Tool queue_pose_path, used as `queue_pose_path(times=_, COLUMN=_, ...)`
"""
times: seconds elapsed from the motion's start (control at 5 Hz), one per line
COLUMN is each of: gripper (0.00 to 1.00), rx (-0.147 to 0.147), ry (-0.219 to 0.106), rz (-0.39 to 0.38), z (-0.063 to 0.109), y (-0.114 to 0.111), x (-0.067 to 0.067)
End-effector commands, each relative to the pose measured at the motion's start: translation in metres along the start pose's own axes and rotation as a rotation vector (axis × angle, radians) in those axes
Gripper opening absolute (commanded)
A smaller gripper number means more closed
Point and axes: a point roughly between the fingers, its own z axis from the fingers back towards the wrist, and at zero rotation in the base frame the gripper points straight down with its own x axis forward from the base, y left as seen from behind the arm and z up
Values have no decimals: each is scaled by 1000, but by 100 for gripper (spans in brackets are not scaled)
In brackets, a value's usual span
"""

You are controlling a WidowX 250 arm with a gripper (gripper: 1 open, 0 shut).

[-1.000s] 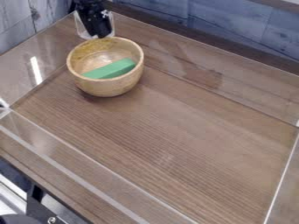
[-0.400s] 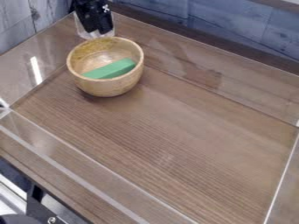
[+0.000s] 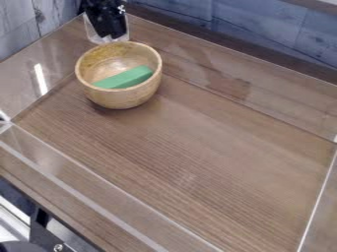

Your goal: Put green stick into wooden bowl

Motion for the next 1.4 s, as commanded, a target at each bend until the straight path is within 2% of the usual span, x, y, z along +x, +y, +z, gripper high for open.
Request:
queue_pose_path(times=0.0, gripper=0, rx=69, ry=-53, rz=-15, z=30, y=-5, x=6)
queue_pose_path(times=0.2, gripper=100, rx=64, ry=-46, rz=-19, z=15, y=0, x=5)
queue_pose_path(times=0.8, gripper=100, rx=60, ry=-24, rz=-24, z=-31, y=15, x=-2)
queue_pose_path(times=1.0, gripper=0, rx=59, ry=-17, rz=-45, z=-36, y=11, x=-2)
queue_pose_path(times=1.2, gripper=0, rx=58, ry=-20, rz=-61, z=-31, y=9, x=0)
